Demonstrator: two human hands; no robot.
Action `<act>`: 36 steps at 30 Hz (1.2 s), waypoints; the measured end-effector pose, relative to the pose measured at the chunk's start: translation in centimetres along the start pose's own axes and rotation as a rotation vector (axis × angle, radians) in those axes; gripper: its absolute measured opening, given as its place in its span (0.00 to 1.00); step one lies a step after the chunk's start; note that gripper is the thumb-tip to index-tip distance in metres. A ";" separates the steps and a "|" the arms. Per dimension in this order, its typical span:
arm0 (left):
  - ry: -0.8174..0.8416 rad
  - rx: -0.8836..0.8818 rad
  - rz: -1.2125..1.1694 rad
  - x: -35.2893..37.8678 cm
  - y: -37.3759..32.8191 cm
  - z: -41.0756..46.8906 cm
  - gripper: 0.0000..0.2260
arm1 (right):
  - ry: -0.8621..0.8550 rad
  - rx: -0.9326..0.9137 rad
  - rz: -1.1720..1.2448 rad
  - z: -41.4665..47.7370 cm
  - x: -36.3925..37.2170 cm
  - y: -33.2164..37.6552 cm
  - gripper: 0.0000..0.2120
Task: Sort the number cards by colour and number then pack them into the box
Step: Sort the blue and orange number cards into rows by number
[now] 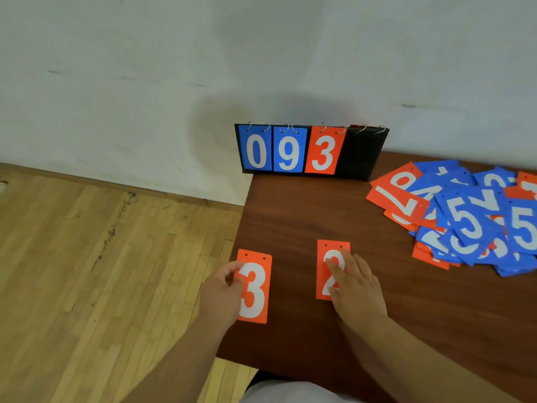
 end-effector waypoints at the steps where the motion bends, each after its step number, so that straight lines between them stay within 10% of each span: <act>1: 0.011 0.001 0.009 0.2 0.0 0.1 0.13 | 0.021 -0.050 -0.013 0.1 0.3 0.2 0.29; 14: 0.156 0.034 0.026 4.6 -2.6 -0.6 0.12 | 0.012 -0.018 0.079 -3.6 1.6 -1.2 0.27; 20: 0.242 0.080 -0.031 7.7 -5.3 -1.6 0.12 | -0.004 0.193 0.919 -3.9 -1.5 -0.8 0.23; 26: 0.419 0.234 -0.120 12.6 -8.6 -3.4 0.14 | -0.083 0.256 1.085 -4.2 -3.9 -3.2 0.19; 36: 0.534 0.923 1.086 18.2 -5.9 -2.9 0.32 | -0.126 0.361 0.483 -5.4 -0.5 -13.3 0.24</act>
Point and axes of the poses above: each hand's wrist, its own z-axis towards the middle knuckle, its own x-axis out of the palm, y = z × x, the point moved 4 cm from there along z, towards the middle knuckle, and after that the axes turned 5 degrees about z, right-handed, at the moved point
